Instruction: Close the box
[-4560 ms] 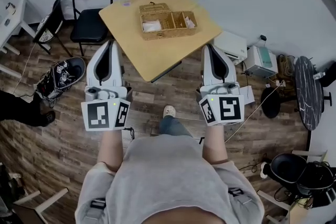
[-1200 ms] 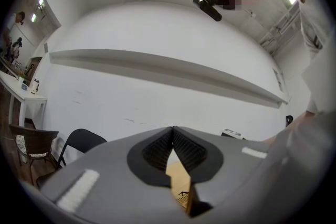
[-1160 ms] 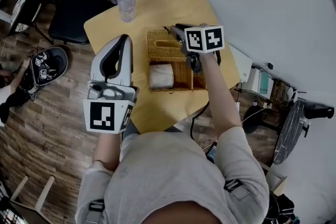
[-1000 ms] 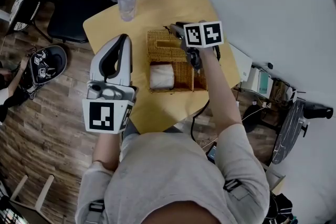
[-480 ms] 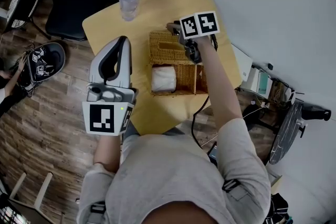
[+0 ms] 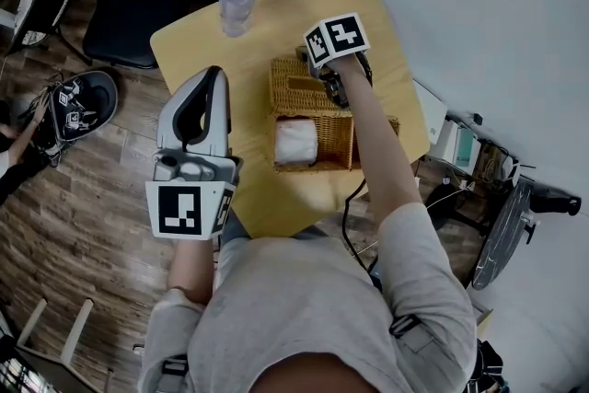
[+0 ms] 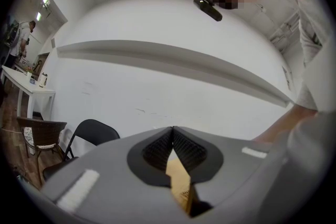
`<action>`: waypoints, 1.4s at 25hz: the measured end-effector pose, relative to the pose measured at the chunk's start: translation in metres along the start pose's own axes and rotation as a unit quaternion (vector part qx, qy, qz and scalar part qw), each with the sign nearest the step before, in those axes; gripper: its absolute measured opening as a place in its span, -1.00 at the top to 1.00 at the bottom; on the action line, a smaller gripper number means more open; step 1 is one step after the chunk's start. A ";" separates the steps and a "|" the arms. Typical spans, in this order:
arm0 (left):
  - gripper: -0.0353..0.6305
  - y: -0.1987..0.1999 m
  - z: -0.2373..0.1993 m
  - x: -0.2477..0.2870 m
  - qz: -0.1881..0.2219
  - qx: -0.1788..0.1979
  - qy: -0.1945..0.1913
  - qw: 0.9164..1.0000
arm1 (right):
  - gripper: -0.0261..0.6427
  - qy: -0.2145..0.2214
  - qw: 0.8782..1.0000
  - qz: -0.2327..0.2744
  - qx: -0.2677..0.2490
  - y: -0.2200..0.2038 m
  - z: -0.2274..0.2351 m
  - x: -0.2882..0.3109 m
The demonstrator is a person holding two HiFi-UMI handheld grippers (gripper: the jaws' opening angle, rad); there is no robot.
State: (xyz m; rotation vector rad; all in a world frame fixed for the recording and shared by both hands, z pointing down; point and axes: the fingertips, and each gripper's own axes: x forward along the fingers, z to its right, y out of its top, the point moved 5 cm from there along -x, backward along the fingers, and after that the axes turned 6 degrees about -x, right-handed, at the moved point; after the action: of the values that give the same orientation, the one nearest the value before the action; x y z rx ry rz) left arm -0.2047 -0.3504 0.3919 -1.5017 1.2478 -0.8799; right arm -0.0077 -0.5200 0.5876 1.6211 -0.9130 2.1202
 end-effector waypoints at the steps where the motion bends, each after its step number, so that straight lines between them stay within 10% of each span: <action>1: 0.72 0.000 -0.001 0.000 0.000 0.000 0.000 1.000 | 0.60 -0.005 1.000 -0.011 -0.002 -0.002 0.000 0.002; 8: 0.72 0.001 -0.006 -0.002 0.001 -0.004 0.001 1.000 | 0.86 -0.002 0.999 -0.036 0.009 -0.008 -0.002 0.002; 35: 0.72 0.022 0.032 -0.008 0.025 0.021 -0.021 0.999 | 0.87 0.021 0.980 0.192 0.035 0.009 -0.020 -0.114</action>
State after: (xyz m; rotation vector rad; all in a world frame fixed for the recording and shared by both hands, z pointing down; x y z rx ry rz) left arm -0.1826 -0.3357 0.3623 -1.4437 1.2238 -0.8328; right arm 0.0070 -0.4990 0.4743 1.5215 -1.2340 2.4540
